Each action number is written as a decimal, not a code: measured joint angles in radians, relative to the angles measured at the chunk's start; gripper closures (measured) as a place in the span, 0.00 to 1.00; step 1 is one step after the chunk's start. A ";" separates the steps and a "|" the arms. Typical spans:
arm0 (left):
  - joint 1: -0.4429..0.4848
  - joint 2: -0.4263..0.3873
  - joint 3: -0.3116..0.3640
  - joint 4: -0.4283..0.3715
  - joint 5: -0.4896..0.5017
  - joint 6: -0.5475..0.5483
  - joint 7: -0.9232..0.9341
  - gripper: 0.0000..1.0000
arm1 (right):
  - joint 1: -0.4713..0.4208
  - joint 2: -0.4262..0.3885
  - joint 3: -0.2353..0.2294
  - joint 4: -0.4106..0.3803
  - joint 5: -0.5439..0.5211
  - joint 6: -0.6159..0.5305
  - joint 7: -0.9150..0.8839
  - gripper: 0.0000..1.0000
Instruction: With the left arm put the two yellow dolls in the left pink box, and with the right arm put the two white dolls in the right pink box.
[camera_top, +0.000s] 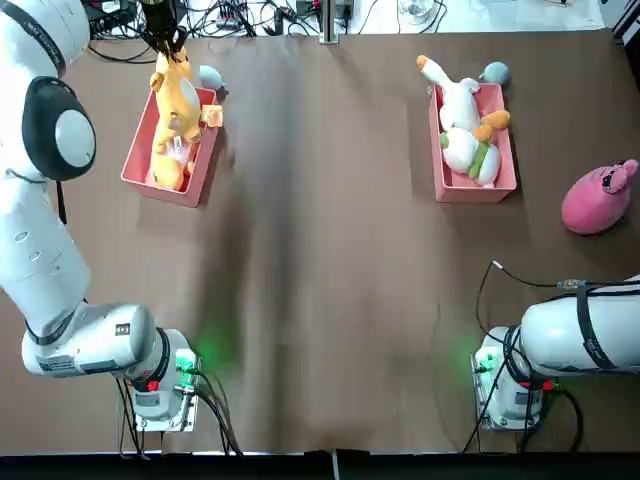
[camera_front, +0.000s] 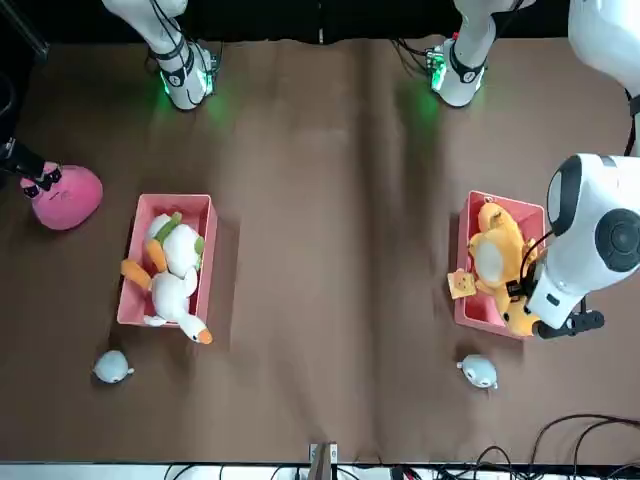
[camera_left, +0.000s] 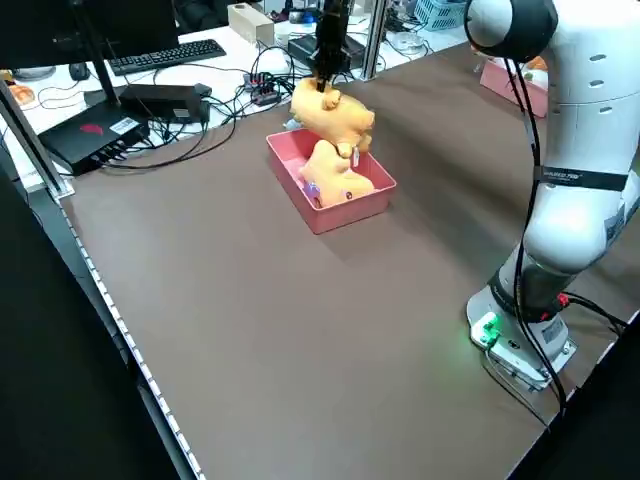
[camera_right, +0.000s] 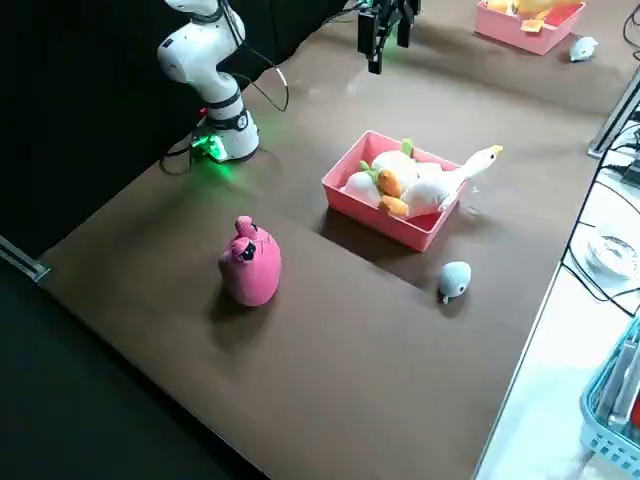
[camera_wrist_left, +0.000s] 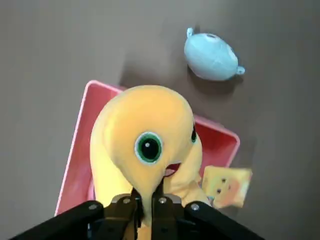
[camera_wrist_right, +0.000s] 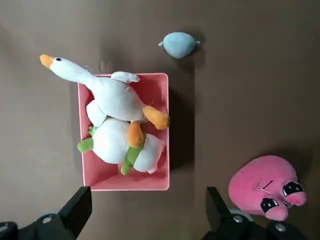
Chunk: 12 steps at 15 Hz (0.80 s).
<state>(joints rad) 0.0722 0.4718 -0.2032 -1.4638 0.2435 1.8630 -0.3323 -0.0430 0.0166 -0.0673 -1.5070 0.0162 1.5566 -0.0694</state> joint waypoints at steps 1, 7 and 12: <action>0.004 0.013 0.000 -0.002 0.000 0.026 0.001 0.91 | 0.000 0.002 0.001 0.004 0.001 0.000 0.000 0.00; 0.012 0.049 0.001 -0.006 0.002 0.060 -0.001 0.91 | 0.002 0.009 0.010 0.000 0.001 -0.013 0.002 0.01; 0.046 0.090 0.002 -0.030 0.002 0.058 -0.001 0.91 | 0.010 0.016 0.017 -0.007 0.001 -0.009 0.006 0.01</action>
<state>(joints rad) 0.1179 0.5622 -0.2015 -1.4937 0.2459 1.9209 -0.3330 -0.0335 0.0324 -0.0504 -1.5139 0.0171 1.5478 -0.0639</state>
